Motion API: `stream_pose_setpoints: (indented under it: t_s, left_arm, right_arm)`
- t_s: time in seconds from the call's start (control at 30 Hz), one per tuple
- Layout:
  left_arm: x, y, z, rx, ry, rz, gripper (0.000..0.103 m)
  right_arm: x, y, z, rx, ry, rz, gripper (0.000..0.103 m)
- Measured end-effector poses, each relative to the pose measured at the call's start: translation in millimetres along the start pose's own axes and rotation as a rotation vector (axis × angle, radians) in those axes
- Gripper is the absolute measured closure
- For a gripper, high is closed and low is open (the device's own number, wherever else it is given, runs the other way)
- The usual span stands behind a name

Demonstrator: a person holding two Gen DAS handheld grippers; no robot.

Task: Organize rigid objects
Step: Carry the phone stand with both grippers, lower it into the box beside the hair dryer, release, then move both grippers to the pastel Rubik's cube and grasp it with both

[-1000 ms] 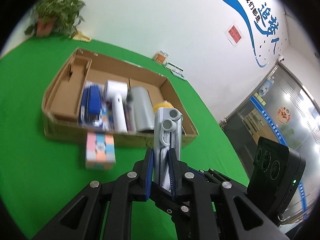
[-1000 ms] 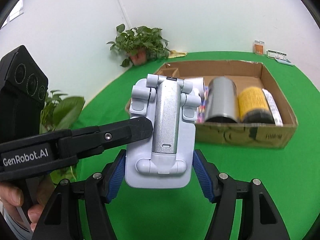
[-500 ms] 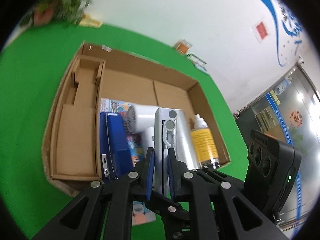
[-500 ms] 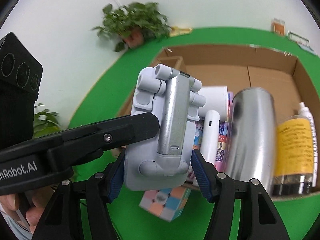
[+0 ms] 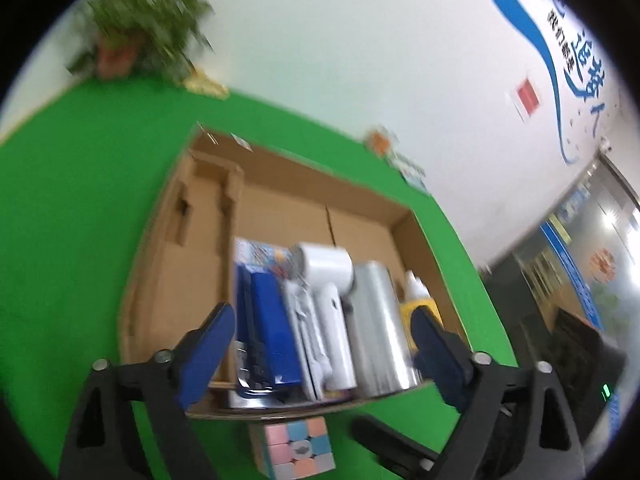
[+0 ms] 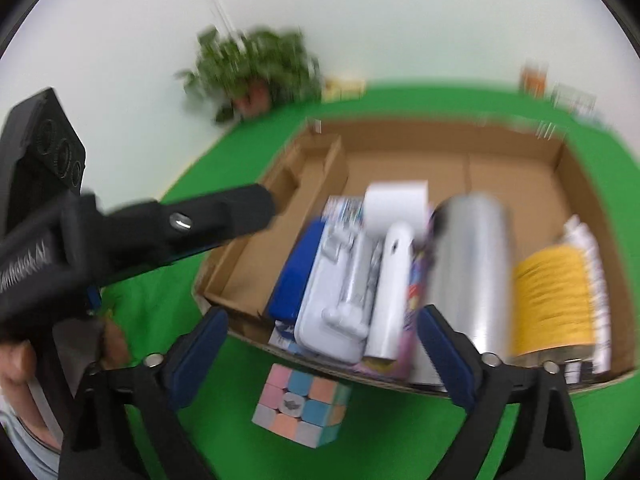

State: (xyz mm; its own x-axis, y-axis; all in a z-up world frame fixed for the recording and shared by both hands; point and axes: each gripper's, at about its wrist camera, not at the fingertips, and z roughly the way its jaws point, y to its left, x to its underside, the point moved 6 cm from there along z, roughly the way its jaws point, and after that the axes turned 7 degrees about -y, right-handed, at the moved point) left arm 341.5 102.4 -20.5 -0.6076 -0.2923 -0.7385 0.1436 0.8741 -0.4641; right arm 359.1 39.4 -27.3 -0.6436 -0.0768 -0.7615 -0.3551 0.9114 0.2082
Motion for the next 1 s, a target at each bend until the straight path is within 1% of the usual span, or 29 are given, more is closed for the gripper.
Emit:
stream_pose_setpoints:
  t_s: [0.07, 0.1, 0.2, 0.3, 0.37, 0.4, 0.47, 0.53, 0.63, 0.67, 0.7, 0.73, 0.8, 0.87, 0.9, 0.93, 1.0]
  left_arm:
    - [2, 2, -15, -0.013, -0.040, 0.021, 0.013]
    - [7, 4, -21, -0.023, -0.043, 0.025, 0.013]
    - [25, 16, -29, -0.050, -0.037, 0.006, 0.013]
    - [50, 29, -32, -0.074, -0.026, -0.011, 0.013]
    - [69, 36, -29, -0.071, 0.006, -0.032, 0.013]
    - [79, 38, -26, -0.057, 0.033, -0.045, 0.013]
    - [93, 41, -19, -0.002, 0.084, -0.078, 0.014]
    - [101, 45, -10, 0.035, 0.113, -0.108, 0.014]
    - [114, 51, 10, 0.022, 0.182, -0.132, 0.015]
    - [117, 51, 15, 0.026, 0.196, -0.141, 0.015]
    - [119, 52, 20, 0.034, 0.210, -0.155, 0.016]
    - [121, 51, 25, 0.046, 0.233, -0.163, 0.020]
    - [125, 47, 33, 0.057, 0.274, -0.150, 0.030]
    - [129, 42, 39, 0.078, 0.305, -0.147, 0.033]
    - [130, 40, 39, 0.088, 0.310, -0.156, 0.035]
    - [131, 38, 39, 0.098, 0.316, -0.159, 0.037]
    - [135, 33, 37, 0.106, 0.325, -0.155, 0.038]
  right_arm:
    - [6, 6, -18, 0.029, -0.068, -0.061, 0.001]
    - [14, 9, -22, 0.033, -0.080, -0.085, 0.001]
    - [44, 14, -29, 0.025, -0.085, -0.112, 0.001]
    - [80, 15, -26, -0.016, -0.035, -0.101, 0.001]
    - [105, 12, -20, -0.026, 0.016, -0.089, 0.001]
    - [113, 12, -13, -0.038, 0.035, -0.081, 0.001]
    - [127, 11, 0, -0.059, 0.090, -0.056, 0.003]
    - [133, 7, 10, -0.071, 0.118, -0.015, 0.003]
    - [133, 12, 22, -0.113, 0.128, -0.009, 0.003]
    - [133, 13, 26, -0.110, 0.127, -0.018, 0.004]
    - [133, 14, 30, -0.093, 0.124, -0.033, 0.005]
    - [134, 16, 32, -0.087, 0.122, -0.041, 0.010]
    - [135, 16, 36, -0.108, 0.128, -0.033, 0.014]
    - [135, 14, 37, -0.134, 0.126, -0.022, 0.019]
    - [135, 14, 36, -0.148, 0.123, -0.023, 0.022]
    - [135, 12, 36, -0.157, 0.123, -0.023, 0.029]
    - [137, 6, 36, -0.146, 0.139, -0.022, 0.037]
